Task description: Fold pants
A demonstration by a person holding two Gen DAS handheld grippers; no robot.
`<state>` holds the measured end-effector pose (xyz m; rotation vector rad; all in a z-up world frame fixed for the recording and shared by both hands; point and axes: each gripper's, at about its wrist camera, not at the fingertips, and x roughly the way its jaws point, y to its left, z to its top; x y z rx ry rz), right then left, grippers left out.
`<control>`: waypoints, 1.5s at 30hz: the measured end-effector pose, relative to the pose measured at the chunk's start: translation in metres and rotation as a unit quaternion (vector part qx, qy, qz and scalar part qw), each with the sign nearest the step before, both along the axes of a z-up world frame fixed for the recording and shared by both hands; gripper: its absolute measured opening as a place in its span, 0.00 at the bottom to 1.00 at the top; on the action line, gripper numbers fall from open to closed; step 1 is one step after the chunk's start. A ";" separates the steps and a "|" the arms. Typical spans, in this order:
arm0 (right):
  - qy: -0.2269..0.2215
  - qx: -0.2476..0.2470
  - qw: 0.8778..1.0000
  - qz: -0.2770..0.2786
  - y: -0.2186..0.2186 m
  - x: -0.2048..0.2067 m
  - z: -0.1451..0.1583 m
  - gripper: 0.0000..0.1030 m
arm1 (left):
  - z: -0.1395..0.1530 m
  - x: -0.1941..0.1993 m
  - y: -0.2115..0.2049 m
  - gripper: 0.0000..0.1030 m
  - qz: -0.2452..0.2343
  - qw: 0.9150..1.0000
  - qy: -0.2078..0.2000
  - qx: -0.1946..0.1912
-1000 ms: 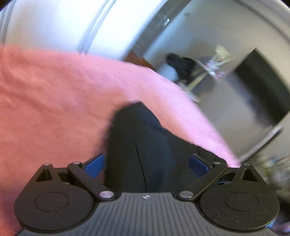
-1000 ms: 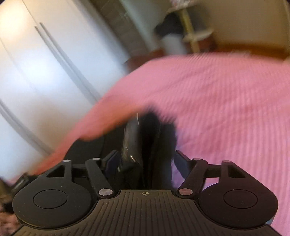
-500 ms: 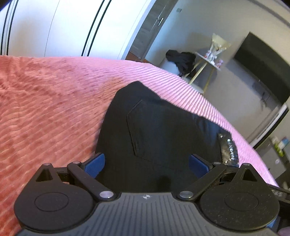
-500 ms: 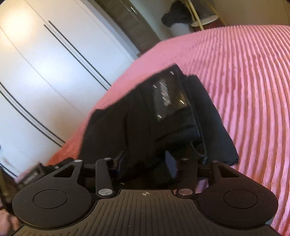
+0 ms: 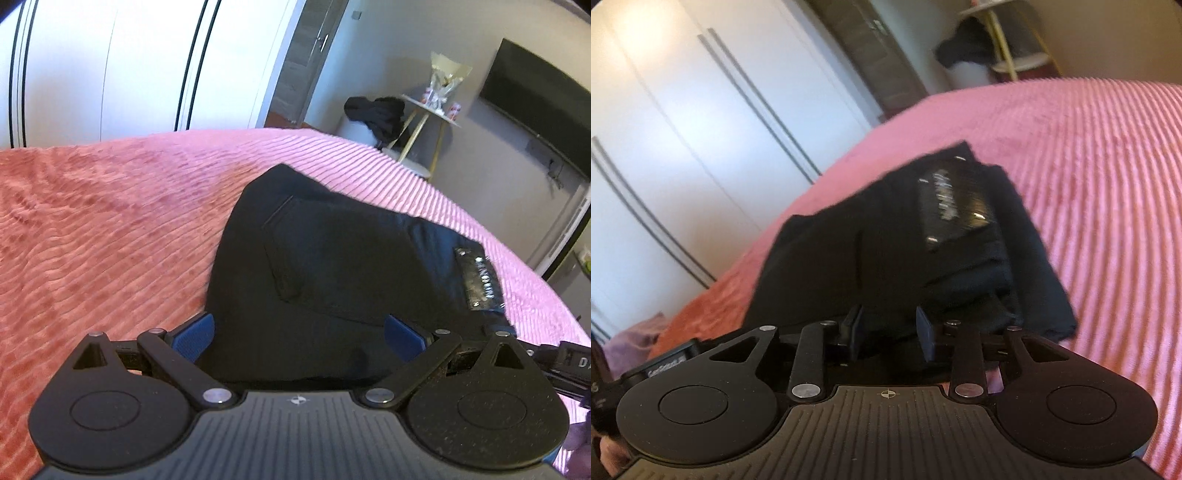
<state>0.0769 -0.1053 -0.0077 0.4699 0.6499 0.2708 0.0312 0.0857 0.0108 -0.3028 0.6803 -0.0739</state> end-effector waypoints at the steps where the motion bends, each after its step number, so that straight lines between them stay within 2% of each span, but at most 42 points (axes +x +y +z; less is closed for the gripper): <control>1: -0.006 -0.006 1.000 0.002 0.003 0.001 0.001 0.35 | 0.002 -0.002 -0.001 0.96 0.003 1.000 -0.005 0.002; 5: -0.001 -0.023 1.000 -0.012 0.009 0.011 -0.006 0.35 | 0.005 -0.001 -0.006 0.96 -0.006 1.000 -0.027 0.009; 9: 0.012 -0.046 0.999 0.002 0.010 0.018 -0.020 0.32 | -0.010 0.008 -0.005 0.96 -0.004 1.000 -0.006 0.013; 14: -0.005 -0.085 0.996 0.022 0.017 0.015 -0.030 0.30 | -0.023 0.016 -0.010 0.96 -0.007 0.998 0.007 0.062; 17: -0.013 -0.102 0.994 0.031 0.020 0.011 -0.032 0.29 | -0.036 0.022 -0.014 0.96 -0.013 0.995 0.028 0.097; 18: -0.014 -0.101 0.994 0.031 0.020 0.011 -0.033 0.29 | -0.039 0.024 -0.012 0.96 -0.011 0.995 0.034 0.088; 19: -0.015 -0.098 0.995 0.031 0.019 0.010 -0.033 0.29 | -0.042 0.027 -0.006 0.96 -0.006 0.997 0.048 0.060; 21: -0.018 -0.093 0.995 0.031 0.016 0.008 -0.032 0.29 | -0.052 0.030 0.012 0.96 0.015 0.997 0.078 -0.025; 22: -0.019 -0.093 0.995 0.031 0.016 0.006 -0.032 0.29 | -0.053 0.029 0.016 0.96 0.015 0.996 0.077 -0.036; 28: -0.012 -0.138 0.990 0.038 0.023 -0.020 -0.025 0.35 | -0.038 0.004 -0.007 0.96 0.013 0.997 0.055 0.047; 30: -0.001 -0.136 0.990 0.035 0.022 -0.027 -0.024 0.43 | -0.034 -0.002 -0.010 0.96 0.013 0.997 0.054 0.054; 32: 0.034 -0.150 0.988 0.002 0.019 -0.030 -0.026 0.64 | -0.032 -0.007 -0.011 0.96 0.010 0.996 0.061 0.060; 33: 0.043 -0.154 0.987 -0.010 0.016 -0.032 -0.027 0.61 | -0.032 -0.009 -0.013 0.96 0.005 0.996 0.066 0.066; 35: 0.044 -0.138 0.989 -0.016 0.011 -0.036 -0.024 0.61 | -0.034 -0.011 -0.024 0.96 -0.011 0.991 0.093 0.099; 36: 0.042 -0.134 0.990 -0.016 0.010 -0.038 -0.022 0.67 | -0.036 -0.012 -0.029 0.96 -0.026 0.989 0.102 0.109; 39: 0.037 -0.149 0.988 -0.008 0.016 -0.047 -0.017 0.83 | -0.032 -0.026 -0.047 0.96 -0.053 0.981 0.091 0.164; 42: 0.051 -0.166 0.985 0.002 0.027 -0.053 -0.015 0.96 | -0.025 -0.038 -0.050 0.96 -0.057 0.981 0.090 0.163; 45: 0.075 -0.161 0.984 0.006 0.032 -0.057 -0.014 0.99 | -0.018 -0.045 -0.044 0.96 -0.034 0.982 0.101 0.155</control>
